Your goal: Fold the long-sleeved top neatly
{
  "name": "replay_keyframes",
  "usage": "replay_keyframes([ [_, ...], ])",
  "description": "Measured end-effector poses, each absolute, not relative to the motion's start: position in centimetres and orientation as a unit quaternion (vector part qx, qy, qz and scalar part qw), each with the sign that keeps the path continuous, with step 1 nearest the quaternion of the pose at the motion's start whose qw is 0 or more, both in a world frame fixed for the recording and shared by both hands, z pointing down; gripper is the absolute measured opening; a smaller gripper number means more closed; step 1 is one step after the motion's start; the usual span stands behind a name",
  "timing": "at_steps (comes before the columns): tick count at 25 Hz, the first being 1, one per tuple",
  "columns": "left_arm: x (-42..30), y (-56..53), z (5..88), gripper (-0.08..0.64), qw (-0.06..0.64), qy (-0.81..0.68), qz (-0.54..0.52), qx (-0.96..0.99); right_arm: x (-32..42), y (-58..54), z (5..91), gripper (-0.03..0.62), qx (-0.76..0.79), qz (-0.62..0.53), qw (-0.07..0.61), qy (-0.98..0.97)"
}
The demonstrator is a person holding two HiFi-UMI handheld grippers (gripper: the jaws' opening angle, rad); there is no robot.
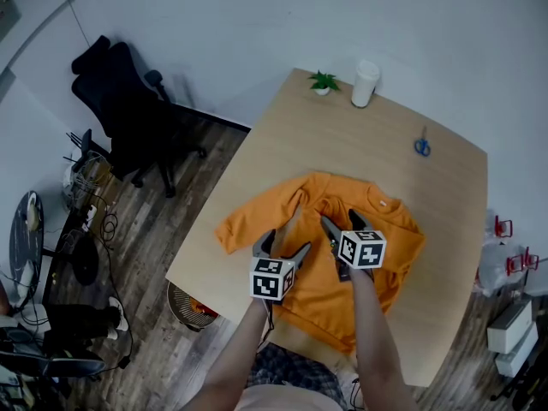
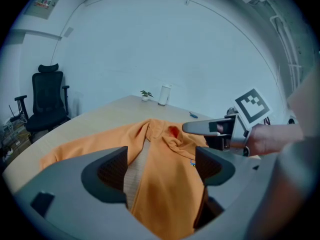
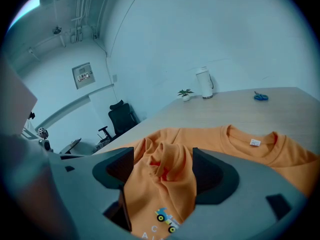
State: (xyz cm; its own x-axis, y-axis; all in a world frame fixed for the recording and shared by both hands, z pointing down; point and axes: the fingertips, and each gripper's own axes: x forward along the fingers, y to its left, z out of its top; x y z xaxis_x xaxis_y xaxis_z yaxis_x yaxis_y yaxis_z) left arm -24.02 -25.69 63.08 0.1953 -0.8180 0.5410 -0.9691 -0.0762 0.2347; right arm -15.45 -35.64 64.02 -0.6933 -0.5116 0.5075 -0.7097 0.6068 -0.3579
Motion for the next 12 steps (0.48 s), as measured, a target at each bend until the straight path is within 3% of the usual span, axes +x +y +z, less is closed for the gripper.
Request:
replay_keyframes([
  [12, -34.6, -23.3, 62.8, 0.425, 0.295, -0.707, 0.106, 0.634, -21.3, -33.6, 60.7, 0.333, 0.287, 0.214, 0.184, -0.915],
])
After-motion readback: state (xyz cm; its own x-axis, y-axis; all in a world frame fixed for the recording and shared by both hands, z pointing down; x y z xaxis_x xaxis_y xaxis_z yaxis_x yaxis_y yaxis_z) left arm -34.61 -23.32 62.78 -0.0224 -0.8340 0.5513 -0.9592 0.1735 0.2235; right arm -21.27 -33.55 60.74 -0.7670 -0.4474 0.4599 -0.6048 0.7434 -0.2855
